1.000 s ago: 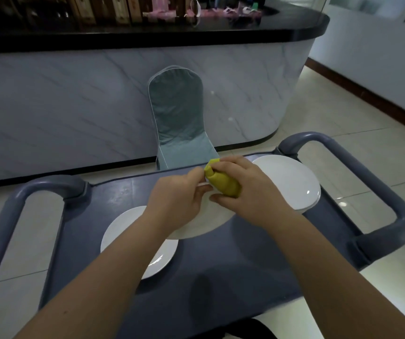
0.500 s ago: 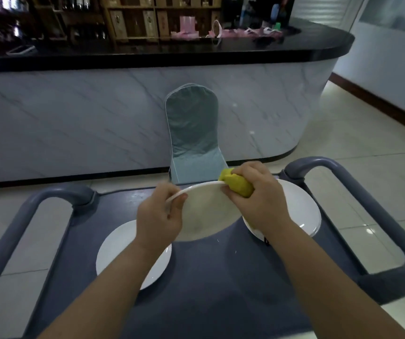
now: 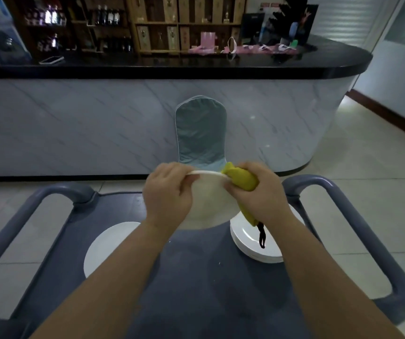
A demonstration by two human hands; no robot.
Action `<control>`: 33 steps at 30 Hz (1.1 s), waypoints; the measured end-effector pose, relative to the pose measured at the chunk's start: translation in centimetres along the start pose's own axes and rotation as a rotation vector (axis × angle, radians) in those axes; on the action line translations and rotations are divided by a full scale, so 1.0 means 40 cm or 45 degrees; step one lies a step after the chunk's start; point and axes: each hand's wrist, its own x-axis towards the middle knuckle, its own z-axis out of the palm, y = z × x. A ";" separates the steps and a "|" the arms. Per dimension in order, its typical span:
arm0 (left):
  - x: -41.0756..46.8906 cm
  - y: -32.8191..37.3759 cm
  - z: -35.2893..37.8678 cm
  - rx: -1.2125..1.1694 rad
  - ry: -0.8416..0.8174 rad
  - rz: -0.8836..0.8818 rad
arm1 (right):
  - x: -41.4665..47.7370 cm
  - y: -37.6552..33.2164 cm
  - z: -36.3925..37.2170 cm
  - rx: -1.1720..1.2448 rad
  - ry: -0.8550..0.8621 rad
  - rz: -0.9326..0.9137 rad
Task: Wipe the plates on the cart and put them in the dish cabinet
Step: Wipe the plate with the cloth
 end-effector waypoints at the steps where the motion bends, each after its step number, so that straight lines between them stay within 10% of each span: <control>1: -0.014 0.003 -0.002 -0.069 0.045 -0.189 | -0.005 0.019 -0.009 0.051 0.005 0.084; 6: -0.168 -0.039 0.043 -0.152 -0.195 -0.616 | -0.078 0.095 0.017 -0.057 -0.148 0.163; 13: -0.078 0.020 0.046 0.244 -0.390 0.345 | -0.048 0.044 0.012 -0.257 -0.145 -0.234; 16: 0.021 0.057 0.026 0.231 -0.284 0.397 | 0.001 0.002 -0.020 -0.148 -0.061 -0.264; 22: -0.009 0.058 0.004 -0.296 0.153 -0.858 | -0.011 0.050 -0.063 0.369 -0.104 0.280; 24: -0.095 0.038 0.029 -0.292 0.074 -0.967 | -0.041 0.082 -0.044 0.380 -0.146 0.389; 29: -0.156 0.007 0.051 0.247 -0.365 -0.099 | -0.069 0.082 -0.005 0.087 -0.271 0.134; 33: -0.026 0.072 0.028 0.278 -0.297 0.357 | -0.025 0.009 -0.006 0.033 -0.149 -0.151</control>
